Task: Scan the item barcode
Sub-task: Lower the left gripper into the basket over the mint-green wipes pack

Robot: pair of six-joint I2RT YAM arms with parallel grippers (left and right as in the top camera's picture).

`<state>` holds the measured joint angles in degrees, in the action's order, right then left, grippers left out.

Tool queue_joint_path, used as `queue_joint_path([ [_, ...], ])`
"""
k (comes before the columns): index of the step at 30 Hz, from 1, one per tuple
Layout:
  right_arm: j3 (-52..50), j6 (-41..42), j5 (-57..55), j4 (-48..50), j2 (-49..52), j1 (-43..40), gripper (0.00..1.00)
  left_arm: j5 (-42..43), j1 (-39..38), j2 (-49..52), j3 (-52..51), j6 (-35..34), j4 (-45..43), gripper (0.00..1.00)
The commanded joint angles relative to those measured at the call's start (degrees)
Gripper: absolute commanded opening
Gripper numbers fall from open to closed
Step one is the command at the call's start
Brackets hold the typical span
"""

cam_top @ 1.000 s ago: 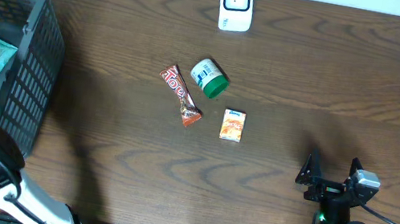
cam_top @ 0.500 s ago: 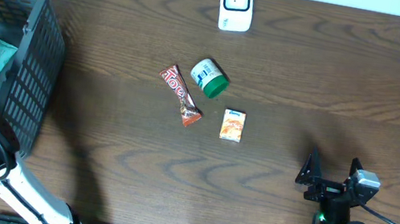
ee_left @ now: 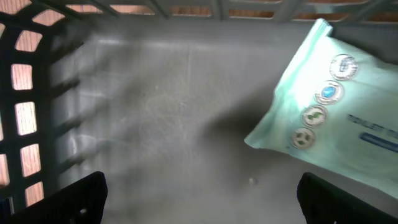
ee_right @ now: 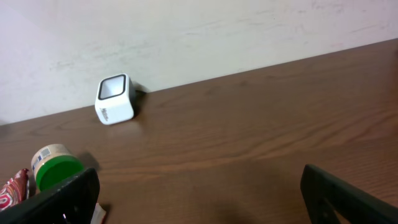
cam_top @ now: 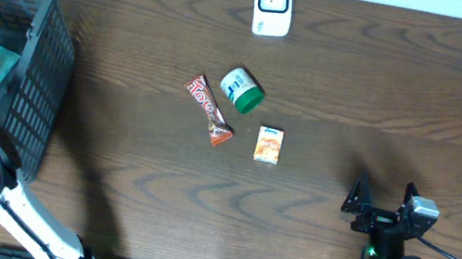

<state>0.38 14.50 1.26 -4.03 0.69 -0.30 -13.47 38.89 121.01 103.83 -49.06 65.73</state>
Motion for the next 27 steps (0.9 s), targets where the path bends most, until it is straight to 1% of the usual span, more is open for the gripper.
queue_joint_path([
  [1, -0.07, 0.46, -0.31, -0.24, -0.31, 1.14, 0.99, -1.01, 0.15, 0.63, -1.42, -4.55, -0.13, 0.98],
  [6, -0.07, 0.46, -0.33, -0.24, -0.31, 1.14, 0.99, -0.98, 0.15, 0.63, -3.28, -9.35, -1.44, 0.98],
  [14, -0.07, 0.46, -0.31, -0.24, -0.31, 1.14, 0.99, -0.98, 0.13, 0.63, -6.97, -9.35, -6.78, 0.98],
  [27, -0.07, 0.46, -0.31, -0.24, -0.31, 1.14, 0.99, -0.04, 0.13, 0.66, -7.15, -9.31, -10.60, 0.98],
])
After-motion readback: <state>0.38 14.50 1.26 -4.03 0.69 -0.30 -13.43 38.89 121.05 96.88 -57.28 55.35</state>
